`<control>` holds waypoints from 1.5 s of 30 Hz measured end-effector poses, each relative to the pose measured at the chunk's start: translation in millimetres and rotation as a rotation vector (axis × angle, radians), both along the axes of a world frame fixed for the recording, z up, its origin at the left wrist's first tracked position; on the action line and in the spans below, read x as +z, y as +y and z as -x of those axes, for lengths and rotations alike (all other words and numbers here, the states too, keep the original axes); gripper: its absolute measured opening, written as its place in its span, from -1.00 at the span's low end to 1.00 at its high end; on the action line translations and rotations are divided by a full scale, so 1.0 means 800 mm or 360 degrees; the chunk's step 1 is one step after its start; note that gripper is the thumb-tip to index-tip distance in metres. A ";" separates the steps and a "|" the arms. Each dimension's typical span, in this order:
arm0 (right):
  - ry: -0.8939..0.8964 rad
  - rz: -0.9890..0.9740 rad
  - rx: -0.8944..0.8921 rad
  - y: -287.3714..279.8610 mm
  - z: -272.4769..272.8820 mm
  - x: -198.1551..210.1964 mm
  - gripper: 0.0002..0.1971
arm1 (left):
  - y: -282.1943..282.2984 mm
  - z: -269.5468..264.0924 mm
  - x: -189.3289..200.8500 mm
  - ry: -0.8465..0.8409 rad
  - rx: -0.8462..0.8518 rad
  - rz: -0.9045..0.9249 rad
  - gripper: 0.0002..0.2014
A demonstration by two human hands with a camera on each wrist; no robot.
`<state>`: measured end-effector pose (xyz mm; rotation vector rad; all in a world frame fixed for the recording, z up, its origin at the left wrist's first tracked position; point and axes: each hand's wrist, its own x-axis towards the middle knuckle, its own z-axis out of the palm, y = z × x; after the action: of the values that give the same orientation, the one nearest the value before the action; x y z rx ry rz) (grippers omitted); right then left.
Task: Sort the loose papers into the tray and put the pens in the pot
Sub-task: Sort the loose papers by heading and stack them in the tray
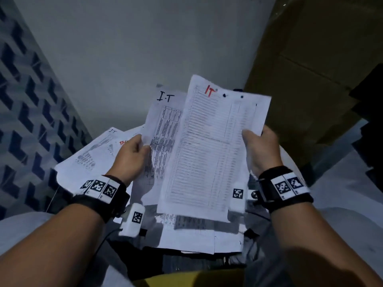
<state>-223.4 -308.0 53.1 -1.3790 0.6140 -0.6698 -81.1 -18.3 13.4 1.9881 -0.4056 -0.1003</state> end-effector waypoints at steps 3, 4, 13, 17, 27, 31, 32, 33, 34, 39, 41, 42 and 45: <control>0.0083 -0.0259 0.0042 0.003 -0.014 -0.042 -0.72 | -0.006 0.010 -0.001 0.0357 -0.0176 0.0307 -0.76; 0.0119 -0.0342 0.0066 0.008 -0.019 -0.054 -0.73 | -0.006 0.013 -0.004 0.0463 -0.0224 0.0373 -0.75; 0.0334 -0.0444 -0.0068 0.045 -0.050 -0.132 -0.84 | -0.007 0.024 -0.039 0.0661 -0.0327 0.0093 -0.74; 0.0453 -0.0383 -0.0125 0.047 -0.049 -0.162 -0.84 | 0.002 0.014 -0.040 0.0164 -0.0255 -0.0373 -0.82; 0.1437 0.0127 0.0436 0.036 -0.024 -0.259 -0.49 | 0.028 -0.012 -0.027 0.0046 0.0181 -0.0451 -0.77; 0.1375 0.0469 0.0320 0.046 -0.027 -0.225 -0.84 | 0.029 -0.008 -0.025 0.0058 0.0202 -0.0467 -0.84; 0.1315 0.0467 0.0228 0.046 -0.027 -0.212 -0.82 | 0.030 -0.009 -0.026 0.0065 0.0212 -0.0465 -0.85; 0.1234 0.0430 0.0127 0.047 -0.027 -0.197 -0.80 | 0.032 -0.011 -0.026 0.0076 0.0226 -0.0468 -0.86; 0.1146 0.0418 0.0035 0.047 -0.026 -0.182 -0.80 | 0.033 -0.013 -0.028 0.0086 0.0239 -0.0474 -0.86; 0.0822 0.0776 -0.0159 0.039 -0.021 -0.113 -0.91 | 0.034 -0.019 -0.031 0.0140 0.0290 -0.0478 -0.87; 0.0659 0.0815 -0.0231 0.030 -0.019 -0.092 -0.93 | 0.033 -0.018 -0.029 0.0129 0.0296 -0.0489 -0.84; 0.0573 0.0785 -0.0278 0.026 -0.019 -0.081 -0.93 | 0.033 -0.017 -0.029 0.0119 0.0299 -0.0493 -0.83; 0.0319 0.0500 -0.0398 0.008 -0.022 -0.062 -0.93 | 0.032 -0.016 -0.027 0.0114 0.0293 -0.0478 -0.82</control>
<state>-205.7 -301.7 3.3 -1.6911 0.8788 -0.8613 -68.3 7.5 -8.4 2.3007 -0.1658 -0.1211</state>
